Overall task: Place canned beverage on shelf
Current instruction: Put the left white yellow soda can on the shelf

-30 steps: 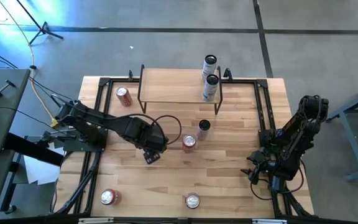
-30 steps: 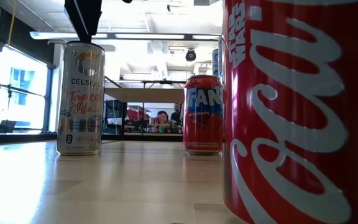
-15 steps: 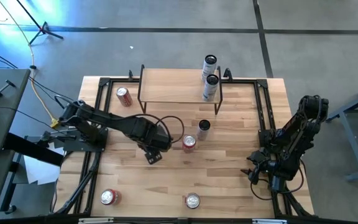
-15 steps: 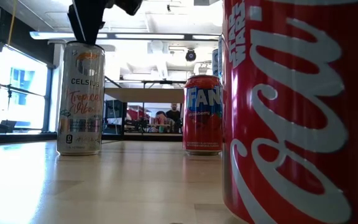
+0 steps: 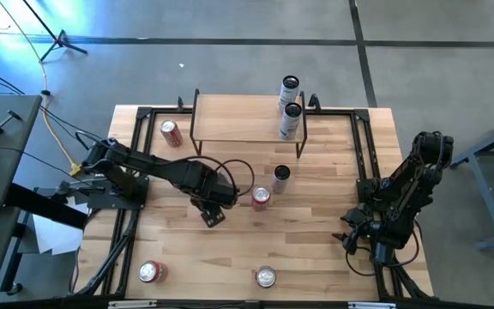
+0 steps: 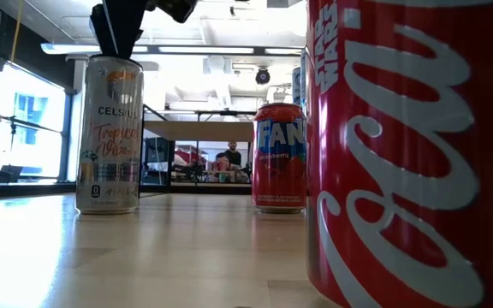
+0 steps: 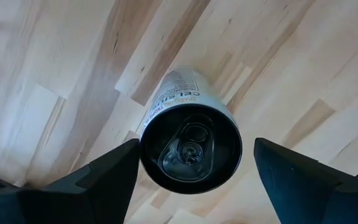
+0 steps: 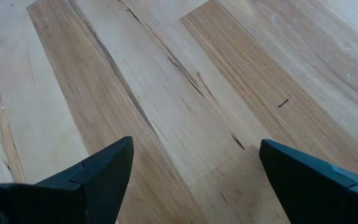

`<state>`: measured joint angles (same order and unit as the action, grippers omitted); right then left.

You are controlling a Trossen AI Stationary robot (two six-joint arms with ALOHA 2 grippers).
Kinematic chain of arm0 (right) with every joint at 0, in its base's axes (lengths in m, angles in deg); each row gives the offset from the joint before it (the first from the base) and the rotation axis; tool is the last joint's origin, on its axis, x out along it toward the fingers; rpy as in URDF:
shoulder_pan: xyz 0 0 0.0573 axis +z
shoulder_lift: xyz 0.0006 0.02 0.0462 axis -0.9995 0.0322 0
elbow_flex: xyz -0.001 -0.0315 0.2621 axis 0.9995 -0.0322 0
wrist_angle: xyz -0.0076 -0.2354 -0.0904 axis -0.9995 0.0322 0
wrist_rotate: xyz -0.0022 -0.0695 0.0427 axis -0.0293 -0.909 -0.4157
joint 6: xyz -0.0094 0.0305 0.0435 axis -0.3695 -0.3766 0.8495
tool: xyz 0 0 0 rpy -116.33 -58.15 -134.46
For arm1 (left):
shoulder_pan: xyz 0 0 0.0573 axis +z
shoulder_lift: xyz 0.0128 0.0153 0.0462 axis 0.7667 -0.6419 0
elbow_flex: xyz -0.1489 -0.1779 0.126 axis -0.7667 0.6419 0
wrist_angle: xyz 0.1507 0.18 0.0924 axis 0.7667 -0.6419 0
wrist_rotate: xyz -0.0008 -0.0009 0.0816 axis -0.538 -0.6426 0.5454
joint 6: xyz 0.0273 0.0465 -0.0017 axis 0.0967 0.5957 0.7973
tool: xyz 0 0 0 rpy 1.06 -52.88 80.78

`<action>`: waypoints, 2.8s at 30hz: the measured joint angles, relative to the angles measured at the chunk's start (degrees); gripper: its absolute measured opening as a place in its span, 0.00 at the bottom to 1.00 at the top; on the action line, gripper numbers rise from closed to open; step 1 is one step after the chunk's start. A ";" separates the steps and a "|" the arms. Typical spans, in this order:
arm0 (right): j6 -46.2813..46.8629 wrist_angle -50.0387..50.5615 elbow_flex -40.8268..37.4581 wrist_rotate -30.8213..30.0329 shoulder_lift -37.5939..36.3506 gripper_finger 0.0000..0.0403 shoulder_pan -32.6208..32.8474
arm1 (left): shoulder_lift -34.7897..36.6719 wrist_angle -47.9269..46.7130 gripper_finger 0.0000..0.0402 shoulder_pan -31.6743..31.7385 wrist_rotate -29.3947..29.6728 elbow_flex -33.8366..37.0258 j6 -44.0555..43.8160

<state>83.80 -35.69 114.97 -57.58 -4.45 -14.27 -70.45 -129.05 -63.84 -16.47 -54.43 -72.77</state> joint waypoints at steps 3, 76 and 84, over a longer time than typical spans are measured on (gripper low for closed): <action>0.01 0.00 0.00 0.01 0.01 0.84 0.01 | -0.05 0.03 0.74 0.00 -0.02 0.00 -0.50; 0.01 0.00 0.00 -0.14 -0.01 0.84 0.01 | -3.51 -4.30 0.51 24.54 -5.82 -4.35 39.07; 0.01 0.00 0.00 -0.17 0.00 0.84 0.02 | -6.08 -4.43 0.51 27.66 -4.30 -4.72 45.67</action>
<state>83.81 -35.69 114.97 -57.75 -4.45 -14.25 -76.53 -133.48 -36.19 -20.77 -59.15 -27.10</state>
